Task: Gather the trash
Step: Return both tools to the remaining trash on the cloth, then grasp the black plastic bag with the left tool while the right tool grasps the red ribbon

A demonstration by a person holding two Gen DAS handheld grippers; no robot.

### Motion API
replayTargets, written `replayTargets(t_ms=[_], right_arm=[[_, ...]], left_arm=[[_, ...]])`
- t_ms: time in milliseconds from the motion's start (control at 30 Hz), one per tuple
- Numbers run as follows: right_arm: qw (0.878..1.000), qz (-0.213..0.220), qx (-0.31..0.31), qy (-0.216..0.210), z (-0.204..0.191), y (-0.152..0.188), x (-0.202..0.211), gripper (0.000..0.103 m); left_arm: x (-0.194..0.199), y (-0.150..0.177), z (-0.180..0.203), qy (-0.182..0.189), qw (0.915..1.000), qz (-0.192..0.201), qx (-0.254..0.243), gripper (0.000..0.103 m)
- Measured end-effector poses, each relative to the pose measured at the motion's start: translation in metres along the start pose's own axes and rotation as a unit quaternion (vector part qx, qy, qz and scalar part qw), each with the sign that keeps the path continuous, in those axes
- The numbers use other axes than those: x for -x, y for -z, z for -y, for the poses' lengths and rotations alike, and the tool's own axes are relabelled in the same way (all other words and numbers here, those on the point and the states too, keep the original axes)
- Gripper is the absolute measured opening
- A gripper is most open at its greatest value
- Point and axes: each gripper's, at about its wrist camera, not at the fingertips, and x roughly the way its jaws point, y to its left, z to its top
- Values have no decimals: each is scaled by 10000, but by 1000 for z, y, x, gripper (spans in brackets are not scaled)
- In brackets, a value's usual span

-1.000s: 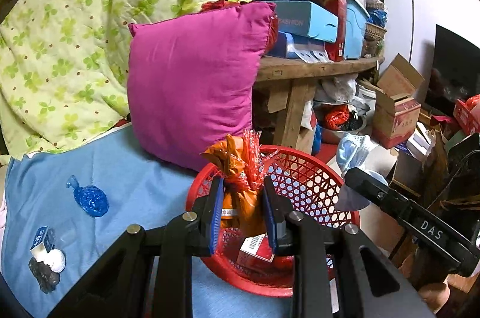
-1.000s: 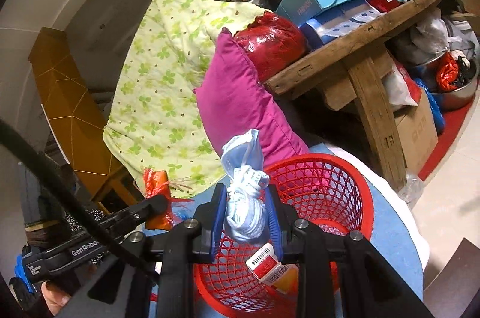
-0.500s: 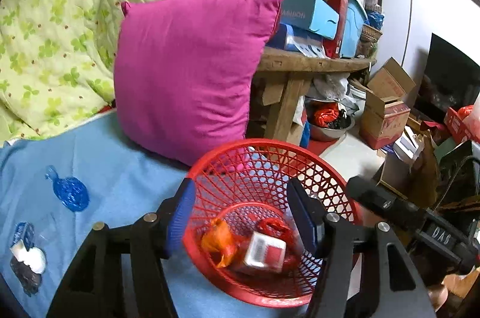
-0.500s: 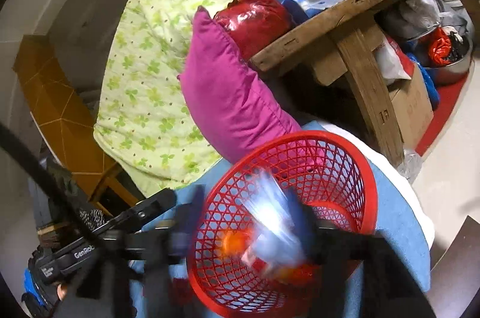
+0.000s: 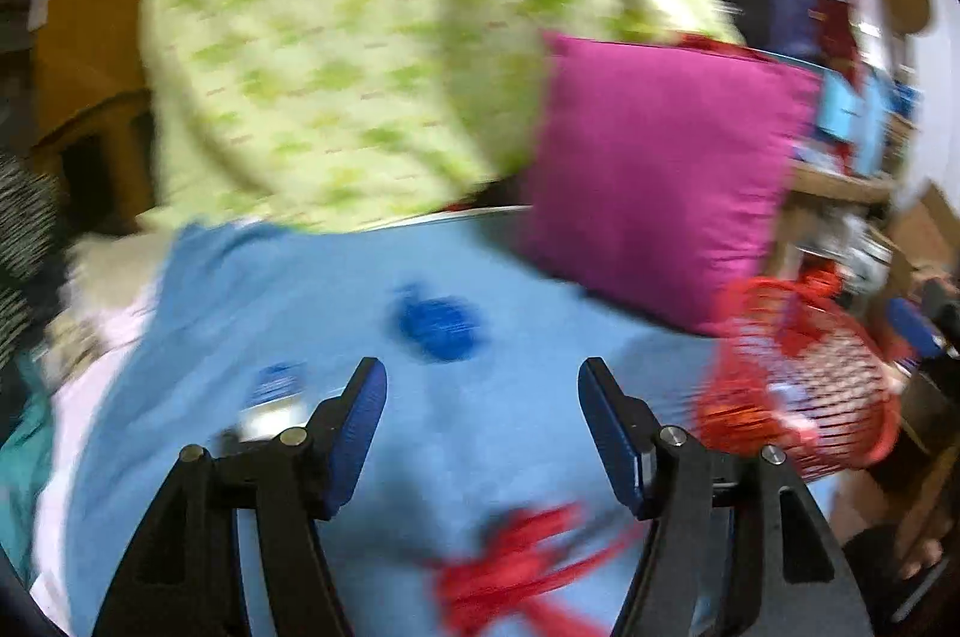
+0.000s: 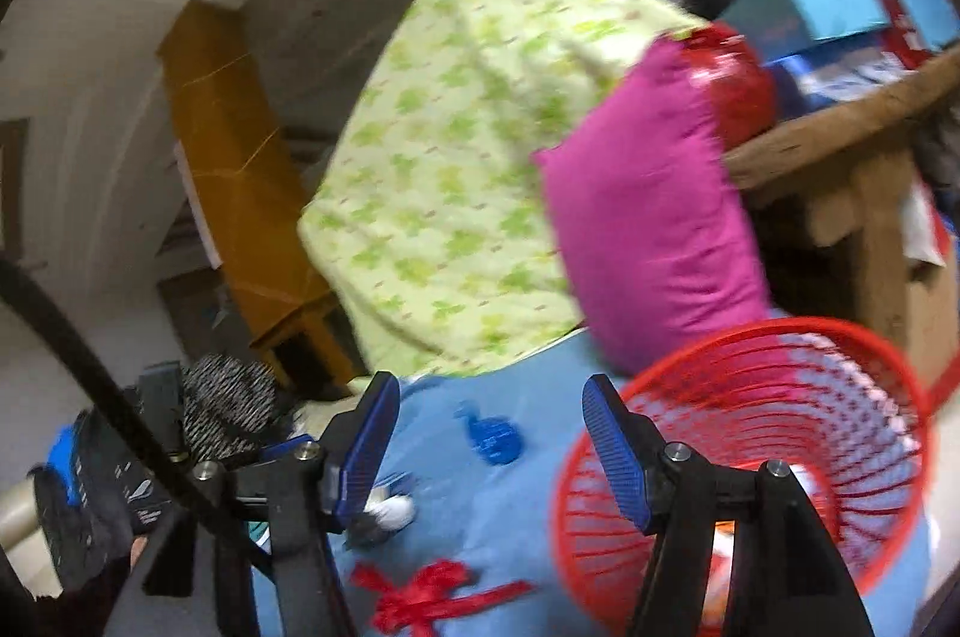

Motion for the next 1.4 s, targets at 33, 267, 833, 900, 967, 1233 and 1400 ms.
replayTargets(t_ms=[33, 267, 833, 900, 967, 1233, 1400], right_arm=[[9998, -129, 64, -98, -9, 4, -9, 68], [9856, -1625, 323, -345, -55, 49, -90, 68], [9073, -4133, -748, 173, -30, 145, -198, 68], [9040, -4213, -710, 126, -34, 151, -203, 68], [9003, -4300, -669, 97, -39, 158, -207, 68], [8884, -4578, -59, 348, -70, 192, -231, 55], [8985, -4302, 520, 703, -85, 195, -234, 40]], left_arm=[[2, 4, -19, -190, 9998, -30, 98, 67], [28, 41, -137, -1306, 9869, -186, 924, 67], [-15, 99, -176, -1046, 9839, -914, 1128, 67], [-21, 99, -179, -1025, 9835, -955, 1149, 67], [-28, 97, -180, -1030, 9838, -987, 1083, 67], [-64, 81, -178, -804, 9873, -1070, 852, 67], [-98, 72, -175, -485, 9889, -1171, 779, 68]])
